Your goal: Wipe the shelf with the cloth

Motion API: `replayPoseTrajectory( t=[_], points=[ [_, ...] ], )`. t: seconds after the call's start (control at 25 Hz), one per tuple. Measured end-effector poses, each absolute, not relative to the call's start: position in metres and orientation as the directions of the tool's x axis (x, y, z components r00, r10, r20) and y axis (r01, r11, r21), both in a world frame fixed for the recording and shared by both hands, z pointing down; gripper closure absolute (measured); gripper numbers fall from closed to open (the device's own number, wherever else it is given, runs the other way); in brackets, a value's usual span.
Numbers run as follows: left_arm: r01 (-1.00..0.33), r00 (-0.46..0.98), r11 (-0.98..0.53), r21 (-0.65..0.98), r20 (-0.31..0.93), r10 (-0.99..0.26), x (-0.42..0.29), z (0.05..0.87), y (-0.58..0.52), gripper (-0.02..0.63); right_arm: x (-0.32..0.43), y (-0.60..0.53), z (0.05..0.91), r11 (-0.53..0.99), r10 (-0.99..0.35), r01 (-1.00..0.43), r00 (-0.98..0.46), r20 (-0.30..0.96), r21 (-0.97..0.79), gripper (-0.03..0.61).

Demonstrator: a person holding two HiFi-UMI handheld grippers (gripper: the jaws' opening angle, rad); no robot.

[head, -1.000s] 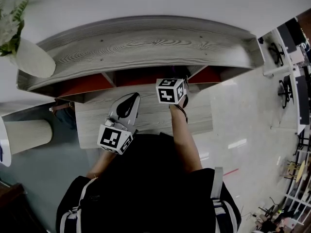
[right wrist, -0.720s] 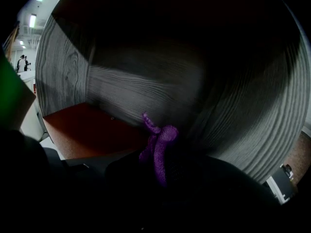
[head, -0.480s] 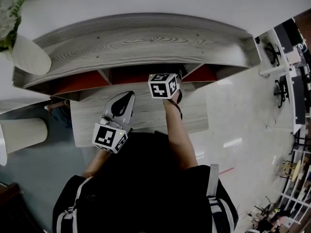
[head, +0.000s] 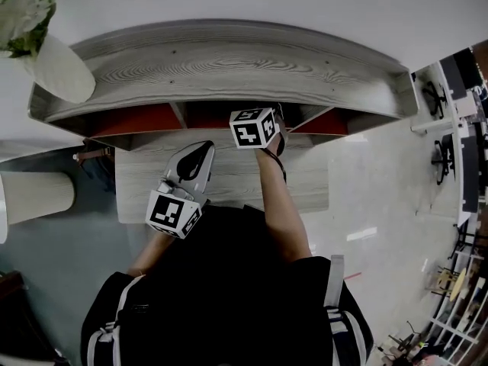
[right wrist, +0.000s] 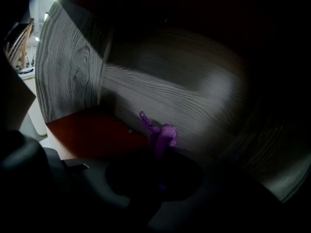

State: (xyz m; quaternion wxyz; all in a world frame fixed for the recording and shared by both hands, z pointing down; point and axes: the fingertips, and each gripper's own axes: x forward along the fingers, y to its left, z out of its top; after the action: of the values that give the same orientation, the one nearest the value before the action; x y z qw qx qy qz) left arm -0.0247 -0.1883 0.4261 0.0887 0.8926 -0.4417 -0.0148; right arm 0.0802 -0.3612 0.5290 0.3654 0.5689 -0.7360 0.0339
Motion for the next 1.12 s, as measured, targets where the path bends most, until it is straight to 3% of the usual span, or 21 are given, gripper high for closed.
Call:
replayPoseTrajectory(
  t=[1.12],
  points=[
    [-0.913, 0.382, -0.367, 0.179, 0.051, -0.923, -0.097, 0.423, -0.167, 0.609, -0.067, -0.352, 0.528, 0.698, -0.684, -0.619, -0.426, 0.592, 0.360, 0.529]
  ],
)
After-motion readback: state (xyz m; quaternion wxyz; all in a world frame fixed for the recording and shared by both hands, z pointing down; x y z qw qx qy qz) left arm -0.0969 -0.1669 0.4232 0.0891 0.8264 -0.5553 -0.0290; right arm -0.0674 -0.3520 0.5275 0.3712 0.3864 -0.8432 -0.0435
